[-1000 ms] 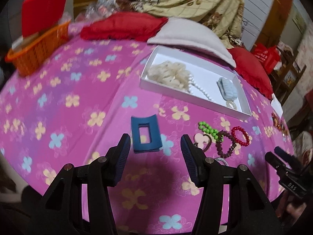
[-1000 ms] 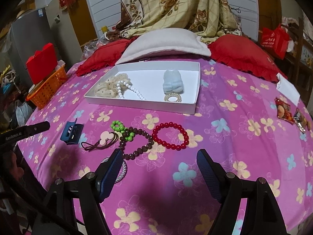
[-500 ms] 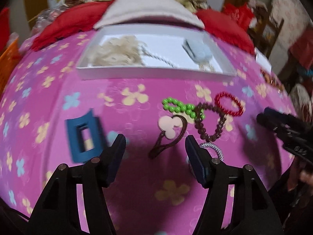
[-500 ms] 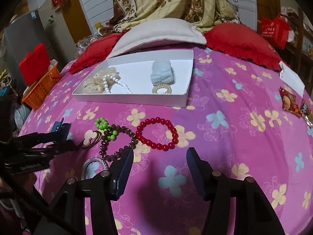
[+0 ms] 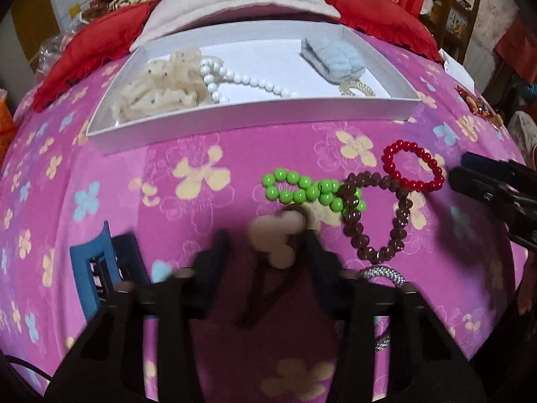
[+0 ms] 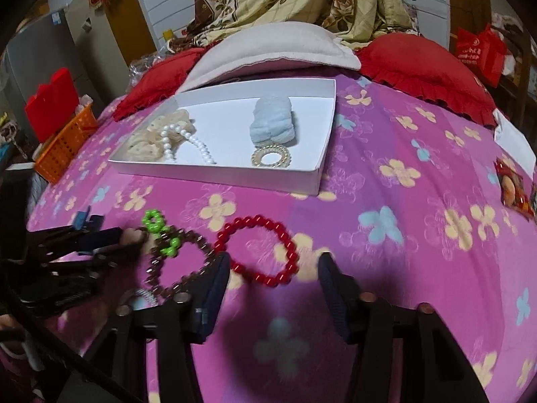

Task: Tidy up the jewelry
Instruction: 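Lower the left gripper onto the pink heart hair tie and close on it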

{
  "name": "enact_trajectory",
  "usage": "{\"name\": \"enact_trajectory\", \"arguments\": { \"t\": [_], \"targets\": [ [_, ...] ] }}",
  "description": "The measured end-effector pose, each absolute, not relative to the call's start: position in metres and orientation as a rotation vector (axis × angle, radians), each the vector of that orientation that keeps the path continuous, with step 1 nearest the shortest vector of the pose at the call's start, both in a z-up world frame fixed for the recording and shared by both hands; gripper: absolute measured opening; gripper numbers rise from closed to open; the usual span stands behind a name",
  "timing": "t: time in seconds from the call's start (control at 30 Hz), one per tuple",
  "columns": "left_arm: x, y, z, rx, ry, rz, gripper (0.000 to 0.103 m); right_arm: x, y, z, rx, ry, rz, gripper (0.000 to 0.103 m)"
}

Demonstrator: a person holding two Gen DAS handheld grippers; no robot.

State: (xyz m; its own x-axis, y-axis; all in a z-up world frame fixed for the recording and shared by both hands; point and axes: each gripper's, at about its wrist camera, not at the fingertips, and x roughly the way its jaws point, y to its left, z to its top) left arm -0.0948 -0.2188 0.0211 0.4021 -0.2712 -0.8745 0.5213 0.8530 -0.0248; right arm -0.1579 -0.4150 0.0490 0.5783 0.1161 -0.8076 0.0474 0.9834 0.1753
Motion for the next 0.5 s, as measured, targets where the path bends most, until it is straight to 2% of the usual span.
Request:
{"name": "enact_trajectory", "arguments": {
  "t": [0.17, 0.23, 0.3, 0.33, 0.4, 0.5],
  "targets": [
    [-0.086, -0.206, 0.022, 0.183, 1.074, -0.535, 0.026, -0.136, -0.419, 0.034, 0.148, 0.994, 0.032, 0.031],
    [-0.084, -0.202, 0.023, 0.16, 1.083, -0.533, 0.025, -0.133, -0.415, 0.031, 0.092, 0.974, 0.022, 0.018],
    [-0.084, -0.197, 0.027, 0.14, 1.079, -0.525, 0.021, -0.132, -0.414, 0.031, 0.065, 0.966, 0.003, 0.012],
    [-0.085, -0.195, 0.028, 0.134, 1.077, -0.521, 0.02, -0.132, -0.416, 0.032, 0.081, 0.964, 0.005, 0.011],
    [-0.086, -0.192, 0.034, 0.126, 1.062, -0.51, 0.007, -0.135, -0.419, 0.035, 0.102, 0.947, 0.011, 0.007],
    [-0.088, -0.189, 0.036, 0.138, 1.058, -0.505, 0.007, -0.14, -0.419, 0.047, 0.096, 0.919, 0.014, 0.004]
  ]
}}
